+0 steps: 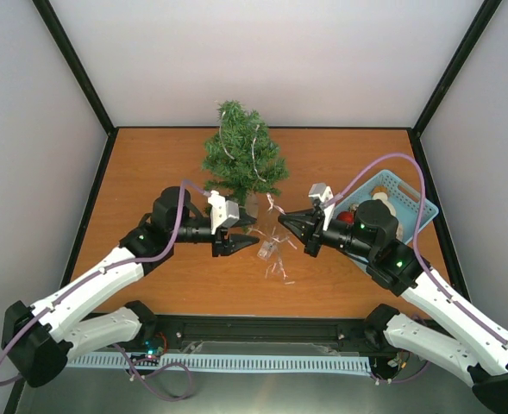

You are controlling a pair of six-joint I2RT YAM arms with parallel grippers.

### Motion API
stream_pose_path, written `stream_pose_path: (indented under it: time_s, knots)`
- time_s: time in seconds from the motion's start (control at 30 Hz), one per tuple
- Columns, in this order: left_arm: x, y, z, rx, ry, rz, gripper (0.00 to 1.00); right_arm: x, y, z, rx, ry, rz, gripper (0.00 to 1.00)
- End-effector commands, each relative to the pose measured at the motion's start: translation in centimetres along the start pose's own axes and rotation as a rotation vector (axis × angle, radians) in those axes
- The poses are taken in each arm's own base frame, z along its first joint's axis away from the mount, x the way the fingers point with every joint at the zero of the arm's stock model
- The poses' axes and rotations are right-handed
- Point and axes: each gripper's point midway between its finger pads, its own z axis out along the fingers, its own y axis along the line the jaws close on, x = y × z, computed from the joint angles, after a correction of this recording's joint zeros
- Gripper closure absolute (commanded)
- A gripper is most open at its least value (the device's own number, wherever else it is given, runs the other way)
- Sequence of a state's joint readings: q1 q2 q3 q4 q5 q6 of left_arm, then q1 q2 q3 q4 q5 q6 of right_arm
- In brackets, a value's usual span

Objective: Decorate the small christmas tree
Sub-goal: Wrap the decoration item around the Christmas tree.

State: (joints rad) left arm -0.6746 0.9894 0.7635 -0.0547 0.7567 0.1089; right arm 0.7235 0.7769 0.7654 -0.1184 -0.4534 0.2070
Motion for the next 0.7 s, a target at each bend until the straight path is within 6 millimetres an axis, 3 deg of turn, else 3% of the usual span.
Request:
stream_pose_path:
  time_s: [0.0, 0.33, 0.67]
  knots:
    - [-1.3, -1.3, 0.1, 0.078, -0.006, 0.088, 0.51, -0.9, 1.4, -0.4, -0.059, -0.035, -0.025, 0.97]
    - [-2.0, -1.9, -0.4, 0.085, -0.031, 0.160, 0.99, -0.8, 1.4, -0.6, -0.057, -0.042, -0.016, 0.97]
    - [-1.9, -2.2, -0.6, 0.098, -0.023, 0.163, 0.99, -0.8, 0.9, -0.6, -0.035, -0.065, 0.000, 0.97]
